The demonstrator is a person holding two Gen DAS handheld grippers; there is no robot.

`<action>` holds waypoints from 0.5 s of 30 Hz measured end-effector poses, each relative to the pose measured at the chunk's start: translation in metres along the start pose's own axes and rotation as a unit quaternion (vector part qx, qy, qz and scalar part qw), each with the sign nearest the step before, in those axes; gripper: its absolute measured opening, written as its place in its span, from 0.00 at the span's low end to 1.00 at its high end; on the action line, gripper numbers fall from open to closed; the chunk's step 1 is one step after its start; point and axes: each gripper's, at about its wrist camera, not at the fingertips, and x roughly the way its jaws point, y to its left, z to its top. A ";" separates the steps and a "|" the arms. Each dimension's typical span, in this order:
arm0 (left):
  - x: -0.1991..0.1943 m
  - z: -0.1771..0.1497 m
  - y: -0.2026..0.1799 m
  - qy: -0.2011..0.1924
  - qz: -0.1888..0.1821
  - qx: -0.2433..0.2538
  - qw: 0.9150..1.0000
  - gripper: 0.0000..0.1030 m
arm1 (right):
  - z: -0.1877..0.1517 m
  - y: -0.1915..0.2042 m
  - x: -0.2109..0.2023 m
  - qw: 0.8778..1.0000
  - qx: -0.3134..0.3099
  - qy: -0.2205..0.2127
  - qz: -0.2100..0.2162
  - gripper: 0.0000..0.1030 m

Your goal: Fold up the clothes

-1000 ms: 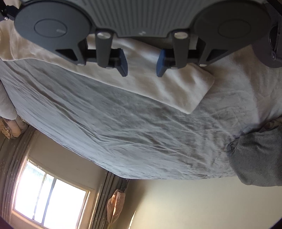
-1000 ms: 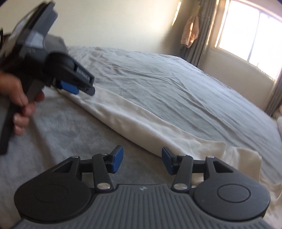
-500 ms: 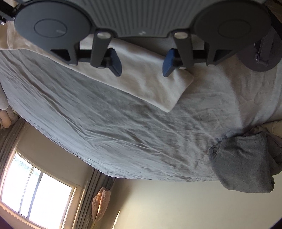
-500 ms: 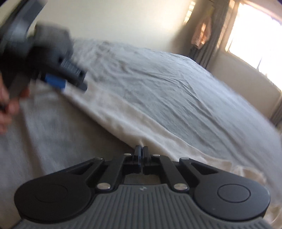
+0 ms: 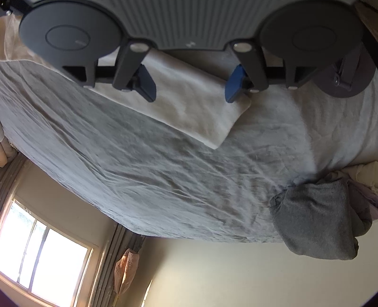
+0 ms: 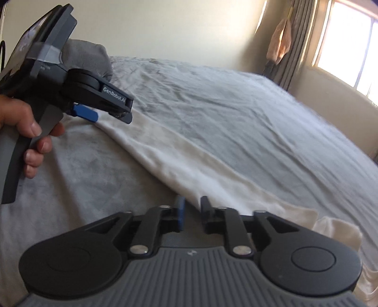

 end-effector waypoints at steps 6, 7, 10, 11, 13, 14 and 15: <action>-0.002 -0.002 -0.006 -0.011 -0.010 0.020 1.000 0.64 | -0.011 -0.054 -0.002 0.986 0.149 -0.011 -0.069 0.33; -0.003 -0.004 -0.009 -0.014 -0.012 0.027 0.999 0.64 | -0.017 -0.066 -0.001 0.980 0.187 -0.008 -0.073 0.33; -0.006 -0.009 -0.022 -0.027 -0.020 0.054 0.998 0.64 | -0.033 -0.078 0.009 0.965 0.255 0.007 -0.066 0.33; -0.007 -0.012 -0.027 -0.030 -0.026 0.064 0.997 0.64 | -0.036 -0.073 0.013 0.965 0.256 0.011 -0.061 0.37; -0.009 -0.017 -0.037 -0.032 -0.041 0.081 0.995 0.64 | -0.031 -0.056 0.013 0.973 0.227 0.004 -0.044 0.37; -0.009 -0.019 -0.041 -0.031 -0.049 0.088 0.994 0.64 | -0.028 -0.049 0.012 0.977 0.213 -0.001 -0.030 0.37; -0.010 -0.022 -0.044 -0.030 -0.056 0.095 0.993 0.64 | -0.024 -0.045 0.011 0.979 0.205 -0.006 -0.019 0.36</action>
